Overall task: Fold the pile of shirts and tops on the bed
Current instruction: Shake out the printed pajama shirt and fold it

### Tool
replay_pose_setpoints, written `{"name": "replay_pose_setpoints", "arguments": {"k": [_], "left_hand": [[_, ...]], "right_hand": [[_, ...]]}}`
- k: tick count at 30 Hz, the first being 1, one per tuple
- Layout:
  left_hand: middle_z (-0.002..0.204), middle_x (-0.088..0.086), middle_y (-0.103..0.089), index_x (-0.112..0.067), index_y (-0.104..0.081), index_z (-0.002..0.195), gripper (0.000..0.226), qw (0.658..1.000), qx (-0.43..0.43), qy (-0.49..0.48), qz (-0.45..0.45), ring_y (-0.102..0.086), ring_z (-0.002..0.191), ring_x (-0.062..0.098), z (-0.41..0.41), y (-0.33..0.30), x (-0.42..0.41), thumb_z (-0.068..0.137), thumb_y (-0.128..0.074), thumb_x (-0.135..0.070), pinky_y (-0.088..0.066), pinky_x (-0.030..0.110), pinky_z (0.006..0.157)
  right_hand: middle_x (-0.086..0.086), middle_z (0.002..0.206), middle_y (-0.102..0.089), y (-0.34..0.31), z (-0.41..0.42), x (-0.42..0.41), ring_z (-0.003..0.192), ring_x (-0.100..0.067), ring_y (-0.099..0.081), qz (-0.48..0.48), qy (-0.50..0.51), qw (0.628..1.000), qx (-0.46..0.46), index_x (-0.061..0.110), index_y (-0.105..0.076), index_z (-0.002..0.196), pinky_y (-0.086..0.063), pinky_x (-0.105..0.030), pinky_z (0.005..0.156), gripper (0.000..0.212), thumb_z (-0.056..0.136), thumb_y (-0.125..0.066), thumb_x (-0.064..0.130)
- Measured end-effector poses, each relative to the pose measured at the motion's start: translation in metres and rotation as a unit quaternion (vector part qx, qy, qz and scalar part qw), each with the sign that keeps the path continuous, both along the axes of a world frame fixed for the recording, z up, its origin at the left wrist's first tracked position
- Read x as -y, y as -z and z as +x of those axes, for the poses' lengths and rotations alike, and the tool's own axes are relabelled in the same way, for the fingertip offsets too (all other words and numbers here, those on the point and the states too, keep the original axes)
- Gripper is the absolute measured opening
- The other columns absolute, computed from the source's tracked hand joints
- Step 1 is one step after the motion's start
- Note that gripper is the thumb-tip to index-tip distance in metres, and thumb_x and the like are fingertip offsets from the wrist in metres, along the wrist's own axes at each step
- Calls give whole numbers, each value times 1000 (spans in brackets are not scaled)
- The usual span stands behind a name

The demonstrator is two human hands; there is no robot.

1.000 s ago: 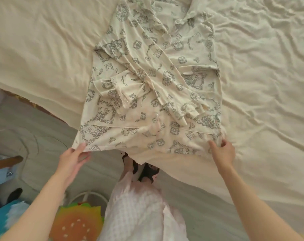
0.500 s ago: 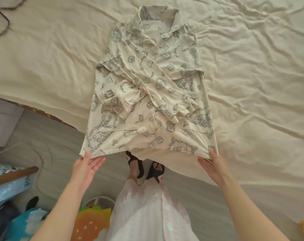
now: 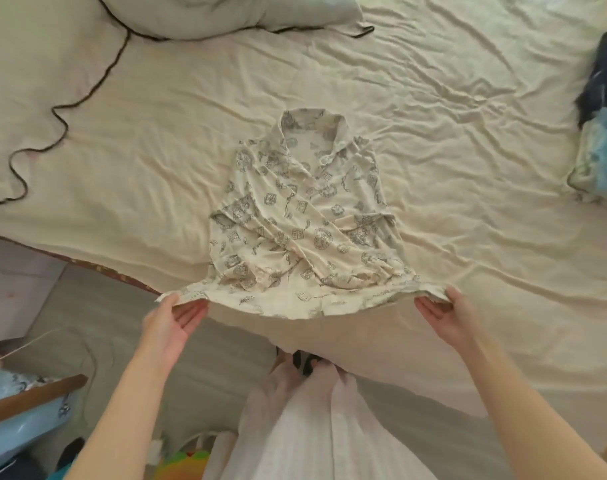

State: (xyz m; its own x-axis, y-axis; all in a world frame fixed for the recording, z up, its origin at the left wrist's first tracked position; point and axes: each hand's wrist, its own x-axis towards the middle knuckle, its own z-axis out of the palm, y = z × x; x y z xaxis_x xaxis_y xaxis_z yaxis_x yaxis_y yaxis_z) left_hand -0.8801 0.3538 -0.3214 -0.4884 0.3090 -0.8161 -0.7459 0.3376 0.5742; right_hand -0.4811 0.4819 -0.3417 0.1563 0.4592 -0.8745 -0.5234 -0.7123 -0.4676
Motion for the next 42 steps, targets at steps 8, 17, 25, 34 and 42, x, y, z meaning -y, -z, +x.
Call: {"name": "replay_pose_setpoints", "arguments": {"k": [8, 17, 25, 34, 42], "left_hand": [[71, 16, -72, -1, -46, 97, 12, 992, -24, 60, 107, -72, 71, 23, -80, 6, -220, 99, -39, -11, -57, 30, 60], [89, 3, -61, -9, -55, 104, 11, 955, -196, 222, 13, -58, 75, 14, -97, 72, -310, 96, -48, -13, -49, 26, 71], [83, 18, -57, 6, -56, 101, 43, 942, -141, 73, -296, -60, 80, 40, -57, 139, -179, 83, -67, -31, -53, 42, 62], [114, 7, -57, -12, -50, 86, 9, 990, 95, -66, -86, -57, 95, 21, -39, 144, -204, 95, -48, -11, -43, 38, 92], [98, 5, -60, -16, -55, 91, 15, 994, -18, -68, -83, -59, 81, 15, -26, 110, -122, 93, -44, -6, -55, 25, 58]], "right_hand": [[-15, 72, -71, -5, -79, -219, 62, -22, -71, 111, -6, 994, -21, -4, -50, 103, -58, -32, 54, 27, 101, -28, 12], [-10, 118, -55, 60, -123, -282, 105, -22, -56, 114, -113, 986, 48, 3, -40, 133, -53, -34, 77, 39, 98, -45, 18], [-16, 119, -53, 123, -118, -156, 112, -30, -56, -189, -73, 977, 71, 11, -40, 133, -49, -43, 93, 68, 86, -57, 56], [1, 112, -63, 127, -112, -187, 122, -18, -53, -149, 161, 975, -41, 15, -57, 111, -44, -36, 95, 18, 97, -49, 24], [-2, 78, -66, 107, -71, -126, 84, -20, -64, -151, 154, 976, 3, 16, -58, 118, -51, -35, 72, 25, 94, -51, 14]]}}
